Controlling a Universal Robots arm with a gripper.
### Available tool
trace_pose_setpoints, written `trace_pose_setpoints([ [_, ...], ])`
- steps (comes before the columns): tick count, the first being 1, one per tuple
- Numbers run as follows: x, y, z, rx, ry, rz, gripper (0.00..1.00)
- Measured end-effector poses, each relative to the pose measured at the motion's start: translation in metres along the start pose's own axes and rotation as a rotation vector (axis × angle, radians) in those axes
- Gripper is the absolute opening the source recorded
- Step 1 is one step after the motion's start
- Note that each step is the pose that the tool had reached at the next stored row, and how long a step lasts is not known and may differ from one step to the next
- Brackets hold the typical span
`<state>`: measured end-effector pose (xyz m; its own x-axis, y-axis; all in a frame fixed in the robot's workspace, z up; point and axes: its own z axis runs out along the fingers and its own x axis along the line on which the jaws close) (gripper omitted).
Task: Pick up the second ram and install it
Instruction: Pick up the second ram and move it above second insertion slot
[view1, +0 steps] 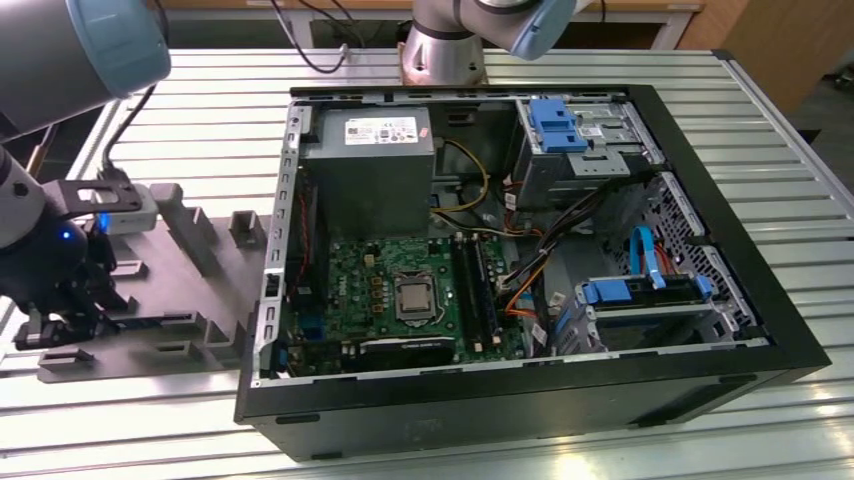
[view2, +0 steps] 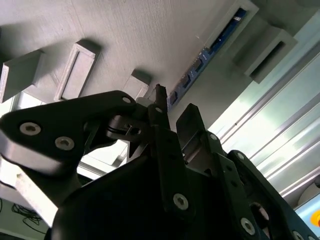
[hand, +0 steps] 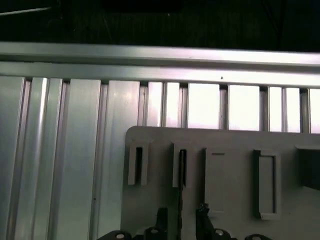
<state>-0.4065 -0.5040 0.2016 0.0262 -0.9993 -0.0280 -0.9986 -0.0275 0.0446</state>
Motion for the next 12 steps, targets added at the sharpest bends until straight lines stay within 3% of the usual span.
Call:
trace_pose_setpoints([
  [12,0.0000,0.0010,0.0025,-0.0002,0.0004,-0.006,0.36],
])
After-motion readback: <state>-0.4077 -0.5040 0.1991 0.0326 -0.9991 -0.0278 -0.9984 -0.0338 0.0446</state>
